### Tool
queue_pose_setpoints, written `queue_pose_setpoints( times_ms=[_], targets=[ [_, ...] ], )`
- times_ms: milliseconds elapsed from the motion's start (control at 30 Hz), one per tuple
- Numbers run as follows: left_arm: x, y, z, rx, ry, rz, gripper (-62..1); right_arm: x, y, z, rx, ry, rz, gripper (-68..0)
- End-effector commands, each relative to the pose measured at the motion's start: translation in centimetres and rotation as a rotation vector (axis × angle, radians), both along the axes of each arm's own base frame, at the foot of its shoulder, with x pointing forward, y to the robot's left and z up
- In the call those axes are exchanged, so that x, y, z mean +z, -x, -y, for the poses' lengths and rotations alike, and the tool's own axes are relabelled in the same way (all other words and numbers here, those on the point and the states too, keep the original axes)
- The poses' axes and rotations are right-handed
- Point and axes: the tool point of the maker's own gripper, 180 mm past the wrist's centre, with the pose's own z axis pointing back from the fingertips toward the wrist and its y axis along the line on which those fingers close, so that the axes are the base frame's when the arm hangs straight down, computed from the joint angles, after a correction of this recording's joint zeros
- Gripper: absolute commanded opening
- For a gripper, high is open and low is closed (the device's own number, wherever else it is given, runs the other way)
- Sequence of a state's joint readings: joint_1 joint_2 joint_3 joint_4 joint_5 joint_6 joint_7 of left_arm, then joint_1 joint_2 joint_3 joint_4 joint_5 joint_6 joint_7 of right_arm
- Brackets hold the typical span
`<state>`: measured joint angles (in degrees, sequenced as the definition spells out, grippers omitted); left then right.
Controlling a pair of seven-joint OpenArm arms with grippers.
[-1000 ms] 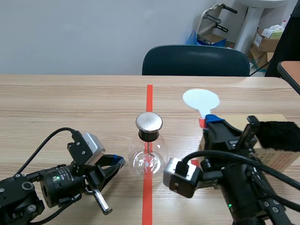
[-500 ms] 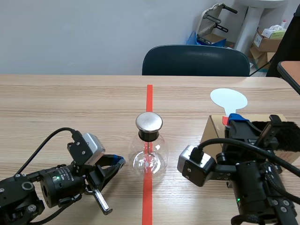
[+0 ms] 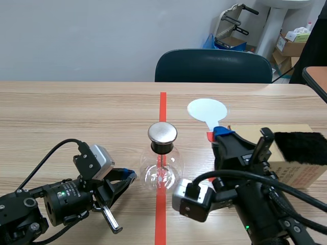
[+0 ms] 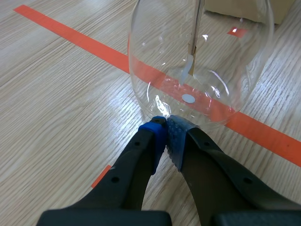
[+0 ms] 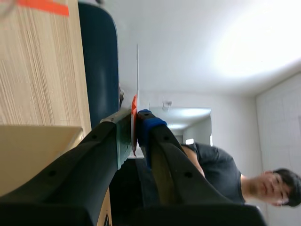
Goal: Do the electroscope experiment
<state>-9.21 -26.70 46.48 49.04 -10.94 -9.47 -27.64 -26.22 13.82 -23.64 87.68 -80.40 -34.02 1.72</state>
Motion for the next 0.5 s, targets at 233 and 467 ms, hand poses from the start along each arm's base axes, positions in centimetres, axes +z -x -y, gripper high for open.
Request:
queue_pose_setpoints(
  times_ms=[233, 467],
  targets=[
    [0.8, -0.3, 0.5, -0.003, 0.028, 0.018, -58.0, 1.0, 1.0, -3.0, 0.197, 0.010, 0.039, -66.0],
    [0.8, -0.3, 0.5, -0.003, 0.028, 0.018, -58.0, 0.8, 2.0, -4.6, 0.300, 0.017, 0.037, -66.0]
  ],
)
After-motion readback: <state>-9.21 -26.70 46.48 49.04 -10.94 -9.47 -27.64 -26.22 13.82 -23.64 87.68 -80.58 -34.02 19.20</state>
